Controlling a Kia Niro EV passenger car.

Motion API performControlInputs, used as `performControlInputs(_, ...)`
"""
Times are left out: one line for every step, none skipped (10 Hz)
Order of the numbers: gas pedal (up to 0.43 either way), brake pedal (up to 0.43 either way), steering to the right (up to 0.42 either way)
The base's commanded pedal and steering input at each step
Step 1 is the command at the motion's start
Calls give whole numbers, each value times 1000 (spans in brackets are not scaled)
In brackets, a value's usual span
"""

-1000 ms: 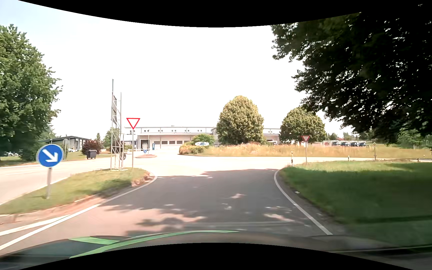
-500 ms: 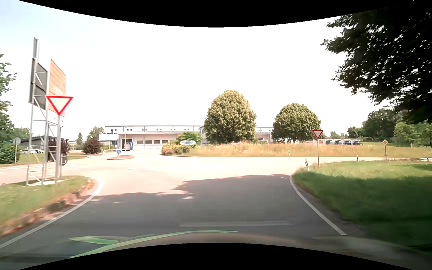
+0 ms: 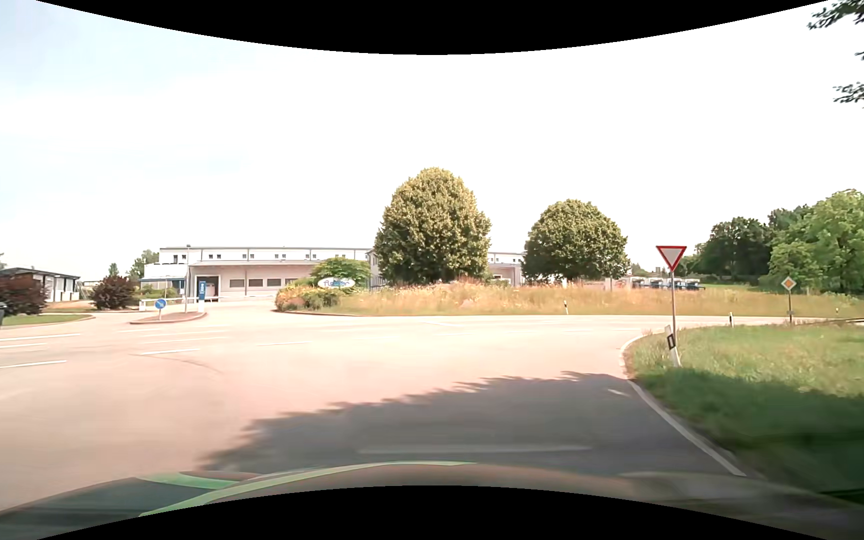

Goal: Follow the waypoints while adhering to traffic rules and regulations

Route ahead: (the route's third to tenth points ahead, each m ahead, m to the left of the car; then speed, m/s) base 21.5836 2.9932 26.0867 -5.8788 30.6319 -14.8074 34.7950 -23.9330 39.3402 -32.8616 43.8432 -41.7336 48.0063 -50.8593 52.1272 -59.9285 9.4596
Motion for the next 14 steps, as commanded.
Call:
performControlInputs(0, 256, 84)
performControlInputs(0, 244, 90)
performControlInputs(0, 226, 95)
performControlInputs(0, 195, 101)
performControlInputs(0, 159, 107)
performControlInputs(0, 43, 115)
performControlInputs(0, 6, 125)
performControlInputs(0, 0, 136)
performControlInputs(0, 0, 147)
performControlInputs(0, 0, 155)
performControlInputs(0, 0, 160)
performControlInputs(0, 0, 164)
performControlInputs(0, 0, 166)
performControlInputs(20, 0, 171)
